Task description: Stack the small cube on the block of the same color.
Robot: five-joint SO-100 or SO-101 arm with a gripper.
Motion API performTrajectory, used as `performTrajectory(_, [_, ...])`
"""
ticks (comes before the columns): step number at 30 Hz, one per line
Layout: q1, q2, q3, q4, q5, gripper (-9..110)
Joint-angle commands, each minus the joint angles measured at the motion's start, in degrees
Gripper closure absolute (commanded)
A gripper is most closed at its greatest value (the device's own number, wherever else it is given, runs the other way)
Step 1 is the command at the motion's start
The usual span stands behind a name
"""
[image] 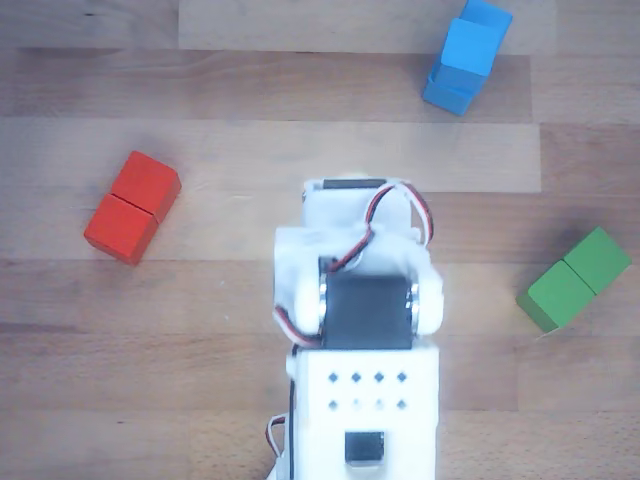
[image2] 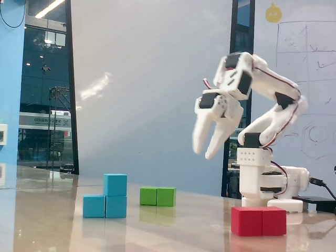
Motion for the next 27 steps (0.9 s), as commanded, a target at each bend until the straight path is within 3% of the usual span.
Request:
performTrajectory(1, [-1.8,9.9,8.4,-6.9,0.3,101])
performTrajectory(7, [-4.6,22.9,25.1,-16.1,0.1,99])
performTrajectory(12, [-4.3,34.7,36.3,-16.7,0.1,101])
performTrajectory(18, [-4.3,46.0,38.1,-9.8,0.2,102])
performTrajectory(27, [-4.3,46.2,38.1,-8.8,0.1,102])
